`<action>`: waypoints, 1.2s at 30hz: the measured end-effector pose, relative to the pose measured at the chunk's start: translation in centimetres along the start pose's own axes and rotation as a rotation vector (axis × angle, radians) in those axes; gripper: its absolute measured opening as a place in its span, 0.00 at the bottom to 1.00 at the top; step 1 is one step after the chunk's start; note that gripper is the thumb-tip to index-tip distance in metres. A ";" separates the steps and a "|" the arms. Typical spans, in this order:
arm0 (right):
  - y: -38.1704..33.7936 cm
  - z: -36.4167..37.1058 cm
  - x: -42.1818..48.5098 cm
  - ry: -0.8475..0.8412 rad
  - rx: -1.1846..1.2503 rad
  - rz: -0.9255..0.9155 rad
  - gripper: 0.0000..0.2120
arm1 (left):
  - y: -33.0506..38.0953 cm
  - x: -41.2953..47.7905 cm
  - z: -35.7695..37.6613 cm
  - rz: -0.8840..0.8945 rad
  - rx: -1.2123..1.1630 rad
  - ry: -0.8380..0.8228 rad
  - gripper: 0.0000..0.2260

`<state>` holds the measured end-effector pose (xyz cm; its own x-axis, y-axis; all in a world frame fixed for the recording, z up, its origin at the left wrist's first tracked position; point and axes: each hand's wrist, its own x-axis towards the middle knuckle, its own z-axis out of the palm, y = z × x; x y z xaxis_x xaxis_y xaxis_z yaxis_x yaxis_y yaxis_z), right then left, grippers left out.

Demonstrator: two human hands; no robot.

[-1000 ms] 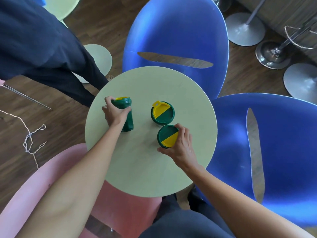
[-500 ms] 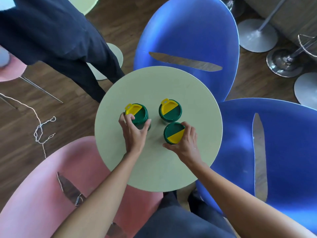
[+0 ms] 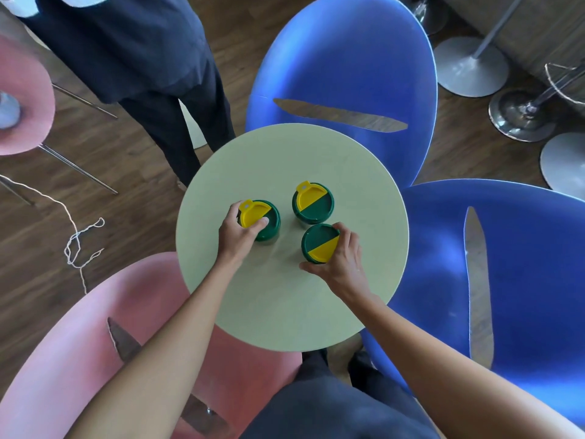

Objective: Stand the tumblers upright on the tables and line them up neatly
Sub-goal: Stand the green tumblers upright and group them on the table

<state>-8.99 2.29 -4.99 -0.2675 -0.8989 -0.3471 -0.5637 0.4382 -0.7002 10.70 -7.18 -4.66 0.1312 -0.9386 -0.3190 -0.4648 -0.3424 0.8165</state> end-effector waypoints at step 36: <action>0.3 0.1 -0.4 -0.055 -0.019 -0.054 0.44 | 0.9 -0.7 1.1 0.031 0.059 -0.190 0.23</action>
<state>-8.95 2.81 -5.16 -0.1934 -0.9190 -0.3437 -0.5910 0.3887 -0.7069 9.27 -6.78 -4.24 -0.0493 -0.9221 -0.3838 -0.5172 -0.3051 0.7997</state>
